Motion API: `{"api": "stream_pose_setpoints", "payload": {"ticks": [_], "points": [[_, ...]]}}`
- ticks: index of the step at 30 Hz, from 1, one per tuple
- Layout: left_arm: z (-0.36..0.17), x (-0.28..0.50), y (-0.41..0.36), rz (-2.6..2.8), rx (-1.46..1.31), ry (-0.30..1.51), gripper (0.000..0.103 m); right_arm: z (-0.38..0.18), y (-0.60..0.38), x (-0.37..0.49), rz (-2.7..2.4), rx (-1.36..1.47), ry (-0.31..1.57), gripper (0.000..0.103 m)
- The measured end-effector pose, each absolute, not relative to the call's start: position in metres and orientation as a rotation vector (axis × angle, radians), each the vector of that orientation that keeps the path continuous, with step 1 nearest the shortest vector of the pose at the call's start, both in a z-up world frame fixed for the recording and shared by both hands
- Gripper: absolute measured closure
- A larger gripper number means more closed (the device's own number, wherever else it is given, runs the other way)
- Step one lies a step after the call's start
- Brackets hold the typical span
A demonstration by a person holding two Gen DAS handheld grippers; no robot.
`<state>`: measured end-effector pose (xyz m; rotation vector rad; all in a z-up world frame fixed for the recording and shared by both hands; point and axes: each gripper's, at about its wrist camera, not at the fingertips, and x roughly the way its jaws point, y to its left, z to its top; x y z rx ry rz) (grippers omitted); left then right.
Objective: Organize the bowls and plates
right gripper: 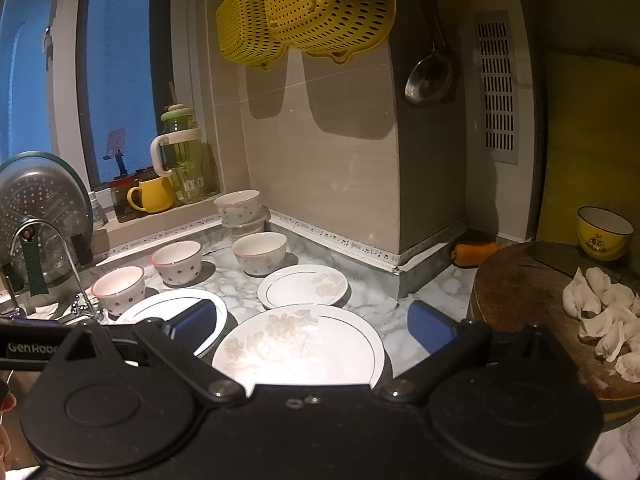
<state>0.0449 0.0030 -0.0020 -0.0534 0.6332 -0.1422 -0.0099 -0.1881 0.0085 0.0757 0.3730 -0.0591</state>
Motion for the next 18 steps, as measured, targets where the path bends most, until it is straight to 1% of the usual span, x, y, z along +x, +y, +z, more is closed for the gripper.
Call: {"api": "stream_pose_setpoints", "payload": {"ticks": [18], "points": [[-0.008, 0.064, 0.017, -0.163, -0.072, 0.661, 0.0, 0.006, -0.182, 0.001, -0.103, 0.074, 0.388, 0.001]]}}
